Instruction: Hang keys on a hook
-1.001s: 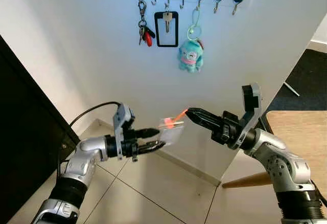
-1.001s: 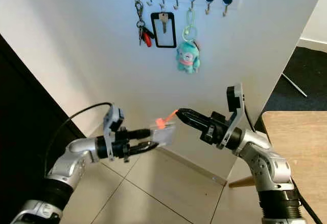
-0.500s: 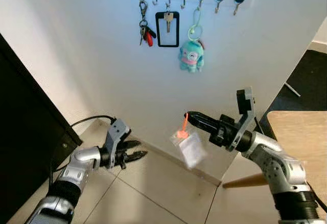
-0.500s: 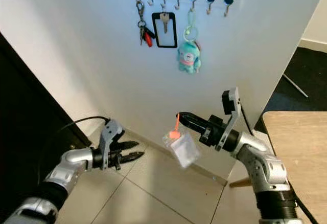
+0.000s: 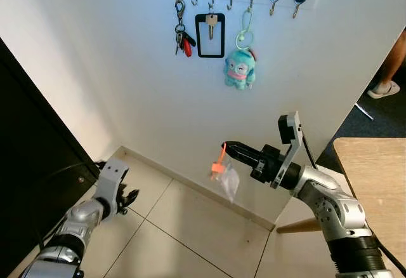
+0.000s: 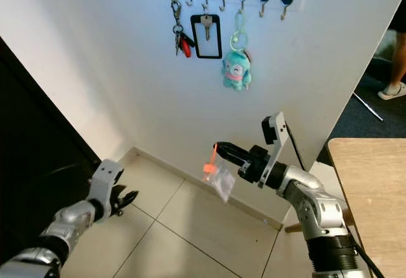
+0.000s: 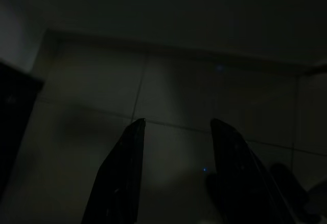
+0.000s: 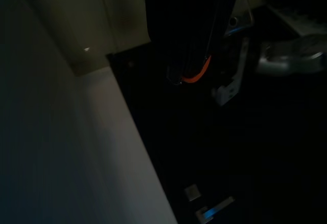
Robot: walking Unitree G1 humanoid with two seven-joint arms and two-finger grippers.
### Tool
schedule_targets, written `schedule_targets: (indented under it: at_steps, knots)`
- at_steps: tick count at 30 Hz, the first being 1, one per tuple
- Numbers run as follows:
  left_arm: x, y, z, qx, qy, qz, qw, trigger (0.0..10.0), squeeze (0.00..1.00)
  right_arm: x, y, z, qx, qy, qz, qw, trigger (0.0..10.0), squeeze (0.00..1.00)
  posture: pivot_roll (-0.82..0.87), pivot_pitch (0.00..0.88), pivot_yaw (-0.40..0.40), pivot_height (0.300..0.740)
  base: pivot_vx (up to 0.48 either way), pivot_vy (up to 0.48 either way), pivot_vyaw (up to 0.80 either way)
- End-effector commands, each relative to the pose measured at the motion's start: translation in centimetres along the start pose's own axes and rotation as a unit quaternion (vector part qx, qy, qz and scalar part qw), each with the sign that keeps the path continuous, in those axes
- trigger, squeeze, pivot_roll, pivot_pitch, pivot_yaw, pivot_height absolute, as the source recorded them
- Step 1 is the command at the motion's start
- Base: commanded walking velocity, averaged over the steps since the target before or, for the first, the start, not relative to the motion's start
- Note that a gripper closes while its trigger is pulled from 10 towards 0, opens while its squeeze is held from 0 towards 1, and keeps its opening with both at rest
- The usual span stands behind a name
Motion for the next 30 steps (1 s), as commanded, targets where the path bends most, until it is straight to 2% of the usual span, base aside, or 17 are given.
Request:
schedule_targets:
  at_steps: [1, 4, 7, 9, 12, 13, 15, 19, 25, 27, 28, 30]
  knots:
    - [-1.2, -0.8, 1.5, 0.034, -0.018, 0.007, 0.999, 10.0, 0.0, 0.2, 0.2, -0.5, -0.015, 0.0, -0.01, 1.0, 0.0, 0.0, -0.14, 0.058, 0.095, 0.74, 0.0, 0.0, 0.0]
    - [-1.2, -0.8, 1.4, 0.034, -0.047, -0.01, 0.998, 10.0, 0.0, 1.1, 0.4, -0.8, -0.026, 0.002, -0.035, 0.999, 0.0, 0.0, -0.13, 0.062, 0.093, 0.74, 0.0, 0.0, 0.0]
    - [1.7, -0.5, 0.6, -0.002, -0.11, -0.091, 0.99, 10.0, 0.0, 2.3, 0.7, -0.9, -0.03, 0.002, -0.065, 0.997, 0.0, 0.0, -0.13, 0.061, 0.091, 0.74, 0.0, 0.0, 0.0]
    - [2.4, -0.5, 0.5, -0.01, -0.122, -0.11, 0.986, 10.0, 0.0, 2.4, 0.7, -0.9, -0.032, 0.001, -0.069, 0.997, 0.0, 0.0, -0.13, 0.061, 0.091, 0.74, 0.0, 0.0, 0.0]
    - [6.5, -0.6, 0.0, -0.052, -0.142, -0.19, 0.97, 10.0, 0.0, 3.2, 0.9, -1.3, -0.044, 0.002, -0.091, 0.995, 0.0, 0.0, -0.13, 0.057, 0.088, 0.74, 0.0, 0.0, 0.0]
    - [7.9, -0.7, -0.2, -0.063, -0.141, -0.214, 0.965, 10.0, 0.0, 3.6, 1.0, -1.4, -0.048, 0.008, -0.103, 0.993, 0.0, 0.0, -0.13, 0.054, 0.087, 0.74, 0.0, 0.0, 0.0]
    - [8.7, -0.7, -0.3, -0.067, -0.139, -0.227, 0.961, 10.0, 0.0, 3.8, 1.0, -1.5, -0.05, 0.013, -0.111, 0.993, 0.0, 0.0, -0.13, 0.054, 0.087, 0.74, 0.0, 0.0, 0.0]
    - [14.0, -1.1, -2.2, -0.109, -0.097, -0.304, 0.941, 10.0, 0.0, 4.5, 1.7, -1.3, -0.048, 0.015, -0.129, 0.99, 0.0, 0.0, -0.13, 0.046, 0.084, 0.74, 0.0, 0.0, 0.0]
    - [16.0, -1.3, -3.5, -0.126, -0.07, -0.329, 0.933, 10.0, 0.0, 4.8, 1.9, -1.5, -0.054, 0.012, -0.134, 0.989, 0.0, 0.0, -0.13, 0.042, 0.081, 0.74, 0.0, 0.0, 0.0]
    - [18.3, -1.5, -5.6, -0.151, -0.045, -0.356, 0.921, 10.0, 0.0, 5.9, 2.5, -1.9, -0.075, 0.012, -0.156, 0.985, 0.0, 0.0, -0.13, 0.042, 0.082, 0.74, 0.0, 0.0, 0.0]
    - [18.3, -1.5, -5.6, -0.151, -0.045, -0.356, 0.921, 10.0, 0.0, 5.9, 2.5, -1.9, -0.075, 0.012, -0.156, 0.985, 0.0, 0.0, -0.13, 0.042, 0.082, 0.74, 0.0, 0.0, 0.0]
    - [19.8, -1.9, -7.6, -0.178, -0.027, -0.379, 0.908, 10.0, 0.0, 6.8, 2.8, -2.1, -0.087, 0.012, -0.174, 0.981, 0.0, 0.0, -0.13, 0.046, 0.083, 0.74, 0.0, 0.0, 0.0]
Point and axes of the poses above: a point about 5 cm out from each wrist's last joint towards the gripper, its own y axis pointing out of the wrist towards the gripper, its own x axis along the axis of the wrist's last joint, z = x × y, the point moved 5 cm from there along y, pointing out of the wrist towards the gripper, and after that the axes turned 7 degrees about -y, right-handed, at the moved point
